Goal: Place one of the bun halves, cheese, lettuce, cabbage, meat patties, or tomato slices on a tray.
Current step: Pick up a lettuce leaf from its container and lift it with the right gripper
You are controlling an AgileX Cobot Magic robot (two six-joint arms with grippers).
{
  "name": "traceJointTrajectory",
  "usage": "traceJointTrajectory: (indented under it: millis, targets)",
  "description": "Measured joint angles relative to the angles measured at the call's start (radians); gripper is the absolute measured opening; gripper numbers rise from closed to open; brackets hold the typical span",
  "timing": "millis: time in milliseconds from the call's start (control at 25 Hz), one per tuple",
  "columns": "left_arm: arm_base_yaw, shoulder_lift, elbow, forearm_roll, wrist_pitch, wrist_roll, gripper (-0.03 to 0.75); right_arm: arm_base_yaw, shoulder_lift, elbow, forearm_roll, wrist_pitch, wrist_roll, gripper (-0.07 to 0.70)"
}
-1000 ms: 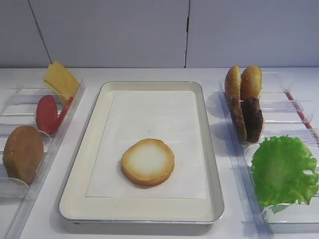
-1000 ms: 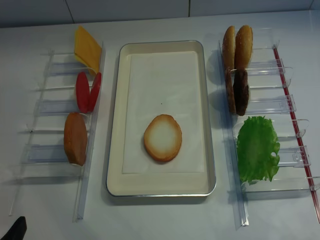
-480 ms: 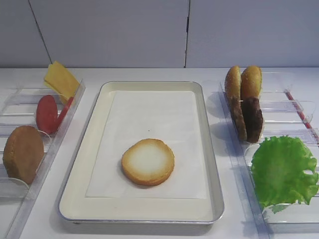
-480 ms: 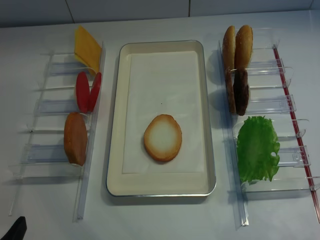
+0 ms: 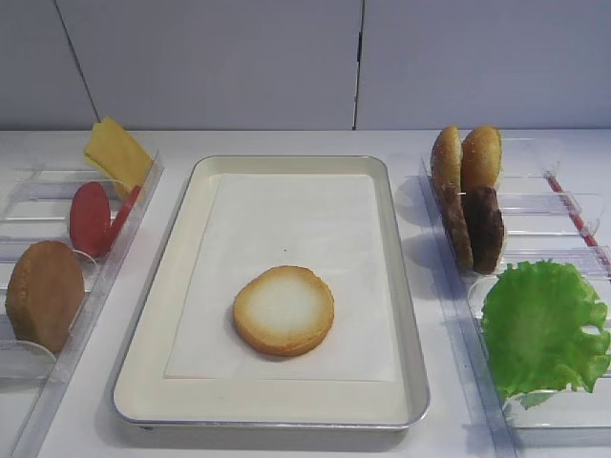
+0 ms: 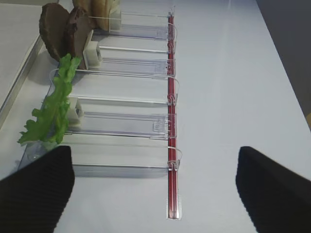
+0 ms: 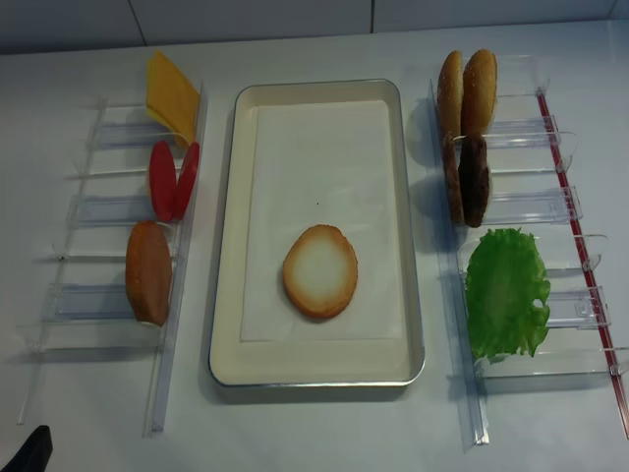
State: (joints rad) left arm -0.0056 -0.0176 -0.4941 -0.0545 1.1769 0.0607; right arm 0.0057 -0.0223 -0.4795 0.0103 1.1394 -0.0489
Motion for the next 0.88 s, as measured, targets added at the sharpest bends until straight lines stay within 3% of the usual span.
traceJointTrajectory:
  millis: [200,400,880]
  targets:
    - [0.0,0.0,0.0,0.0,0.0,0.0,0.452,0.0,0.0,0.0,0.012,0.0,0.0,0.694]
    - [0.0,0.0,0.0,0.0,0.0,0.0,0.452,0.0,0.019,-0.053,0.134,-0.028,-0.062,0.694]
    - [0.0,0.0,0.0,0.0,0.0,0.0,0.452,0.0,0.404,-0.171,0.418,-0.029,-0.08,0.694]
